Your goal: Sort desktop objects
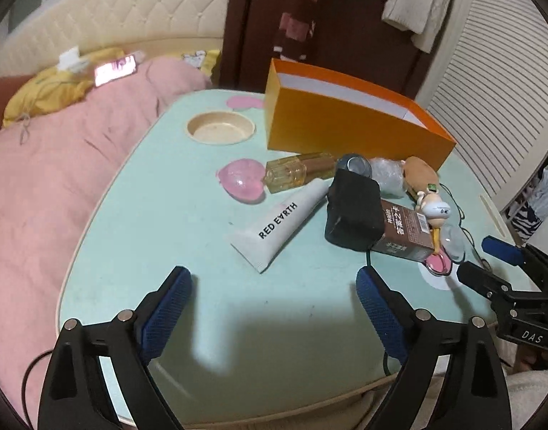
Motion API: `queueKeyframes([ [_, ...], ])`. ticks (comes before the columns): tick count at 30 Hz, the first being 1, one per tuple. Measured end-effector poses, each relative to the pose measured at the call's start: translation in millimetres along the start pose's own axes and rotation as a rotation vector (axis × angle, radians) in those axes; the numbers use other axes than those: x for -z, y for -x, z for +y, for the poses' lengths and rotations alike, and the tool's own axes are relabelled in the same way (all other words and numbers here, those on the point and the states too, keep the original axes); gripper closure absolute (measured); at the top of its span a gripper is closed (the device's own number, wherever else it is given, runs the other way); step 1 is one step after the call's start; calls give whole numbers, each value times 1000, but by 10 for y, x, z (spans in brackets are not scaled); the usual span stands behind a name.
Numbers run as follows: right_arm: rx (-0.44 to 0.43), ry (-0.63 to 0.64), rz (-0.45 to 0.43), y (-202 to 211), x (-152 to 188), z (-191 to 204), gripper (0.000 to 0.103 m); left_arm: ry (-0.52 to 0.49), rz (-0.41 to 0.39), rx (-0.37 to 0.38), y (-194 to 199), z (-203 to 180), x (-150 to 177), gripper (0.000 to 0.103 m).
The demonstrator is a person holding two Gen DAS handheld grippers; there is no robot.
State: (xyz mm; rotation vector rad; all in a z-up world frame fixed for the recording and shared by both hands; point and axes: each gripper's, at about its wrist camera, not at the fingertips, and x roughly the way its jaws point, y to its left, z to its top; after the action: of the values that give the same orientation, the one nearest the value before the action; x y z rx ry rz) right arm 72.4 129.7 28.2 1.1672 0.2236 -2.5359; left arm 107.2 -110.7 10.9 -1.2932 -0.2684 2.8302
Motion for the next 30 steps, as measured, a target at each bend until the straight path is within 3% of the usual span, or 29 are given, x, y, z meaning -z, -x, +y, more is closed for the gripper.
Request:
queueKeyframes([
  [5, 29, -15, 68, -109, 45, -43, 26, -82, 4, -93, -95, -152, 63, 1],
  [9, 34, -34, 102, -158, 57, -94, 19, -127, 11, -100, -145, -226, 96, 0],
  [11, 30, -26, 110, -168, 57, -91, 12, -132, 6, -95, -143, -218, 104, 0],
  [12, 27, -21, 115, -175, 58, -88, 1, -134, 2, -93, -140, -213, 111, 0],
  [30, 16, -3, 117, -241, 71, -24, 0, -148, -8, -77, -146, -149, 76, 0],
])
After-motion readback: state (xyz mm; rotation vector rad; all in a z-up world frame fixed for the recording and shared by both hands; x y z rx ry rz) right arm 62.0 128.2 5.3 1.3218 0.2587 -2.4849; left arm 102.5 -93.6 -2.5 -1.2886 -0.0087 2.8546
